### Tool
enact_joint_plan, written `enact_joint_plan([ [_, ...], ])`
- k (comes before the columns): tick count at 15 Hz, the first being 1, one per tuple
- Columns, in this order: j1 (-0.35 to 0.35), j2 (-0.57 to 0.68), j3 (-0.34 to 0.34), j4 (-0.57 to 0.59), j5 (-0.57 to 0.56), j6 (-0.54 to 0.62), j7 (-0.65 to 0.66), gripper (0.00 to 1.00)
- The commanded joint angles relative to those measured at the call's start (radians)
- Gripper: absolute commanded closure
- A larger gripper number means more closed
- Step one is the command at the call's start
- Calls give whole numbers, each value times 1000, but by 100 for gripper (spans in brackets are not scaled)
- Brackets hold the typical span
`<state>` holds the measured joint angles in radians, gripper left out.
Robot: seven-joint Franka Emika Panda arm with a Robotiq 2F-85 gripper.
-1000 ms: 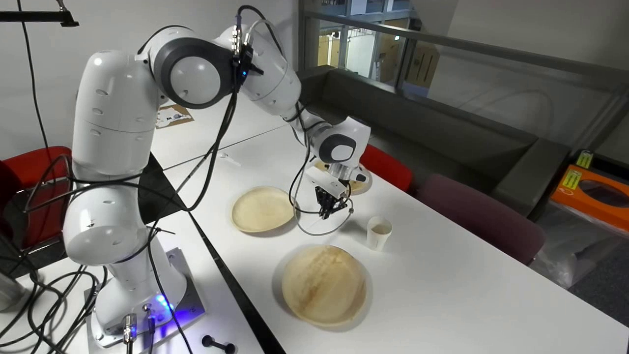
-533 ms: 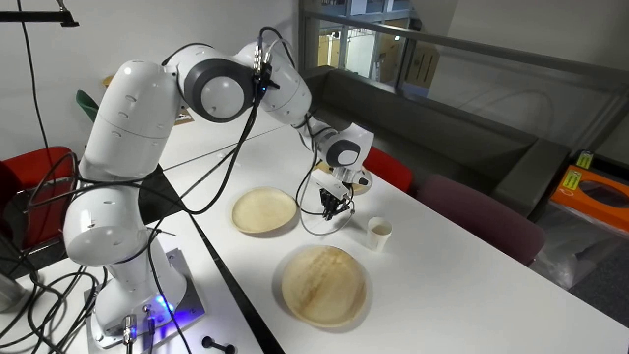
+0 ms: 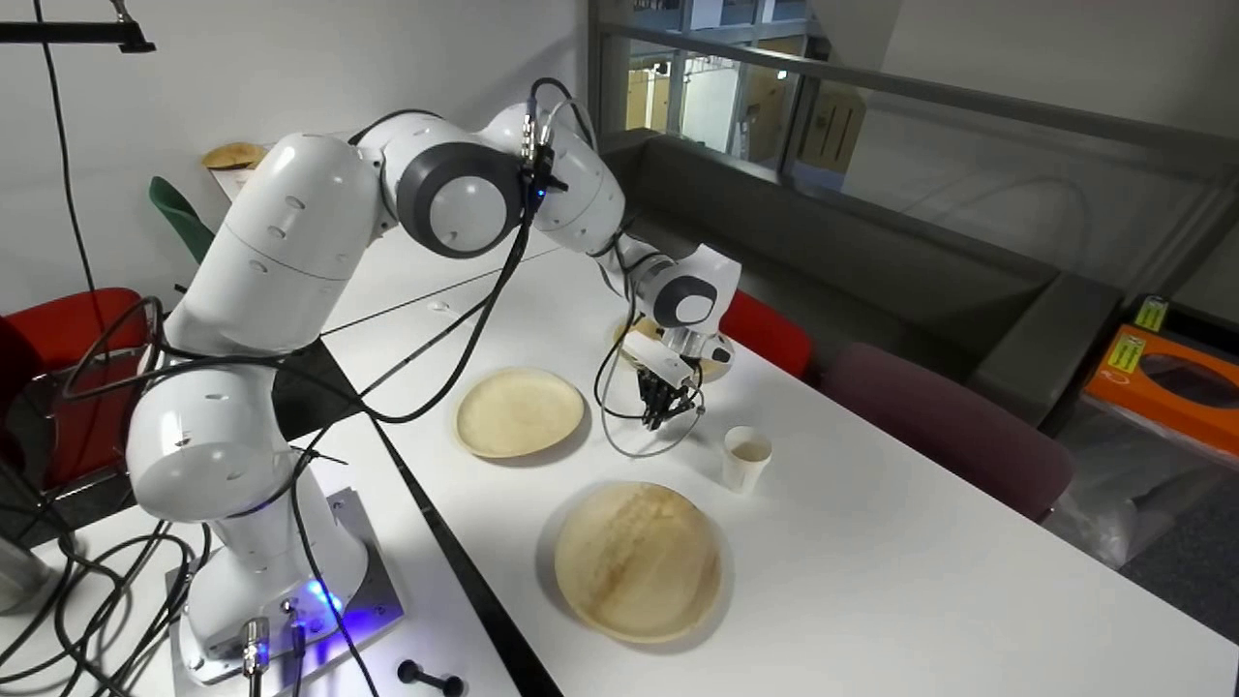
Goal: Take the spoon off of the wooden plate
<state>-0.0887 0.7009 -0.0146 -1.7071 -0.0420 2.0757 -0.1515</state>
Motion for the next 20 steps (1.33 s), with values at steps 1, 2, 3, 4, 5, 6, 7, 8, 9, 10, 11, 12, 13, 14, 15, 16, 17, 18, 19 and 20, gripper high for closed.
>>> enact_joint_plan([
  [1, 2, 48, -3, 80, 9, -53, 18, 97],
  [2, 2, 60, -4, 92, 9, -56, 20, 97],
  [3, 2, 69, -4, 99, 8, -55, 19, 97],
  [4, 1, 78, -4, 107, 8, -56, 18, 97],
  [5, 1, 85, -5, 111, 7, -54, 18, 97],
  [6, 1, 90, -6, 114, 6, -52, 18, 97],
  [7, 1, 96, -6, 118, 5, -52, 18, 96],
  [8, 1, 98, -7, 119, 5, -52, 17, 95],
  [9, 0, 97, -7, 119, 5, -53, 16, 94],
  [10, 0, 97, -7, 120, 5, -55, 16, 95],
  [11, 0, 96, -7, 118, 4, -54, 16, 94],
  [12, -1, 94, -8, 115, 4, -52, 15, 93],
  [13, -1, 92, -8, 111, 4, -50, 13, 75],
  [14, -2, 90, -8, 109, 3, -49, 12, 63],
  [15, -1, 89, -9, 106, 3, -47, 13, 56],
  [16, -2, 87, -9, 103, 3, -46, 12, 49],
  [17, -2, 84, -10, 99, 2, -44, 12, 41],
  [18, -4, 71, -8, 83, 2, -39, 4, 34],
  [19, -3, 50, -8, 56, 0, -23, 2, 28],
  [20, -4, 26, -7, 26, -1, -1, 0, 19],
])
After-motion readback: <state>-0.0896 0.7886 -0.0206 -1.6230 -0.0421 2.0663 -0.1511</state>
